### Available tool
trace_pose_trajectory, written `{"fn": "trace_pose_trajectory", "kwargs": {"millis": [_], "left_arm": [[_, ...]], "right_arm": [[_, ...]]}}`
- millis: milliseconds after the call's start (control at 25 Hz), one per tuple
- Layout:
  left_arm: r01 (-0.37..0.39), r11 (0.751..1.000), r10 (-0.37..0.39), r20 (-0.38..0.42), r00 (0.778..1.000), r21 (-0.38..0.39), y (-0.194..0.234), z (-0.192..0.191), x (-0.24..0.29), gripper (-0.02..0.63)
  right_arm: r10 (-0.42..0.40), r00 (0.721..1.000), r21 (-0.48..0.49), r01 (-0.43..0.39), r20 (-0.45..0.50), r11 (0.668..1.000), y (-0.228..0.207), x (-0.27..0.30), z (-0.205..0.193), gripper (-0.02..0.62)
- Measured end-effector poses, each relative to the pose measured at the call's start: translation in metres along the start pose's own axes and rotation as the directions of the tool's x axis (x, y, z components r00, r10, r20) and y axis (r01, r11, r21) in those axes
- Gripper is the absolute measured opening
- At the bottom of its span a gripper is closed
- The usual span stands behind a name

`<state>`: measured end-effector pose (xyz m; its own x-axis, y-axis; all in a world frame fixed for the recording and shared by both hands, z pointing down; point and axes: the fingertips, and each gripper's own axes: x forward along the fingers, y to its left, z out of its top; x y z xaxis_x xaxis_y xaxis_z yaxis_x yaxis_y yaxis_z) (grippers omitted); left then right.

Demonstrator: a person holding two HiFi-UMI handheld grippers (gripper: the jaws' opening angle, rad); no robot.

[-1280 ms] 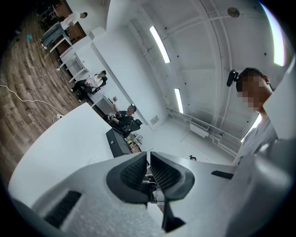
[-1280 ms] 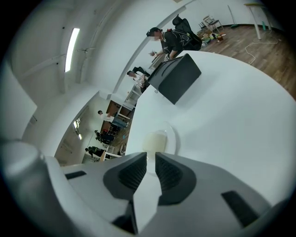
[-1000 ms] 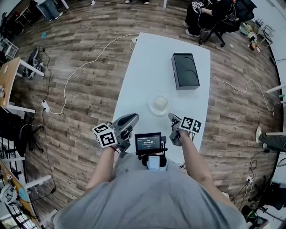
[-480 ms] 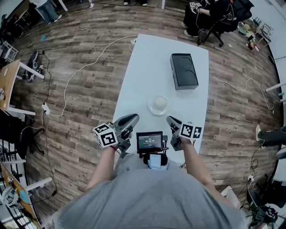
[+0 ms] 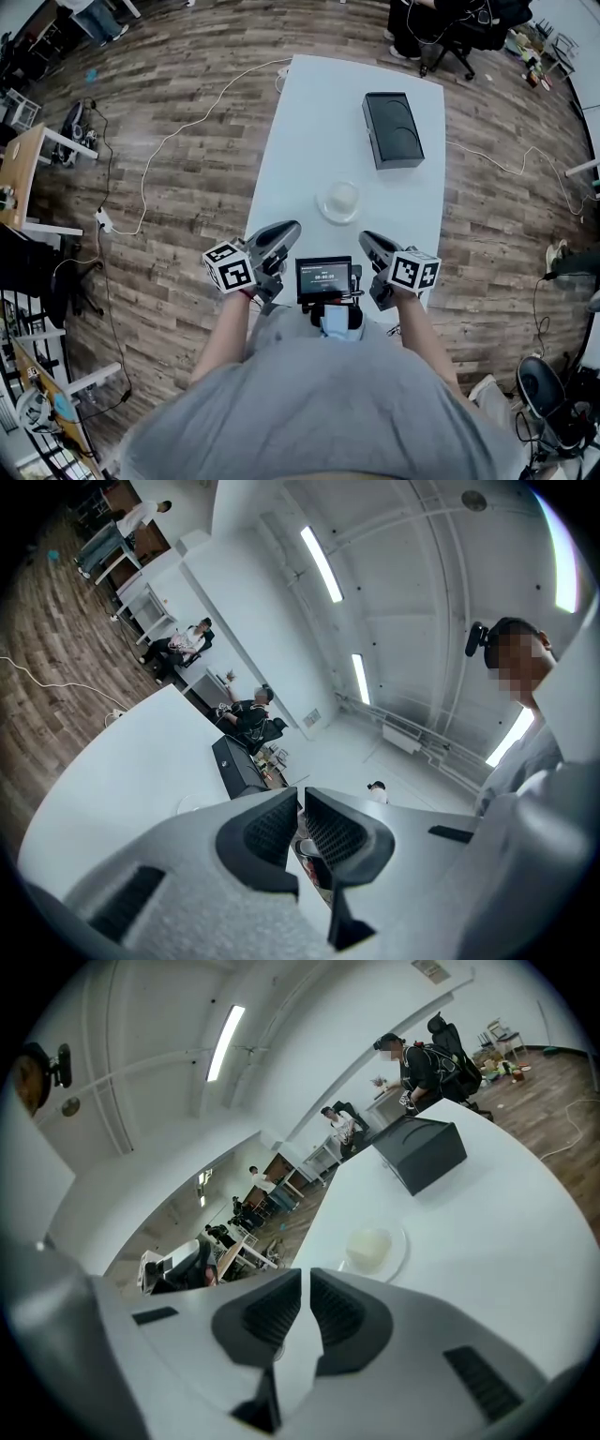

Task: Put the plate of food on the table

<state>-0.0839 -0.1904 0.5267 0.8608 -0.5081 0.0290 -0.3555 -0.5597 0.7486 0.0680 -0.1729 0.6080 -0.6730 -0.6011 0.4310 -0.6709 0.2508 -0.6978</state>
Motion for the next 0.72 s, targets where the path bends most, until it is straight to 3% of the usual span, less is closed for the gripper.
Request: {"fn": "trace_pose_trajectory", "kwargs": {"millis": [720], "left_arm": [[0.014,1.0,-0.014,-0.009,1.0,-0.002,0.001,-0.005,0.001,0.031]], "right_arm": [[0.033,0.999,-0.06,-0.032,0.016,0.998,0.028,-0.011,0.002,0.031]]}}
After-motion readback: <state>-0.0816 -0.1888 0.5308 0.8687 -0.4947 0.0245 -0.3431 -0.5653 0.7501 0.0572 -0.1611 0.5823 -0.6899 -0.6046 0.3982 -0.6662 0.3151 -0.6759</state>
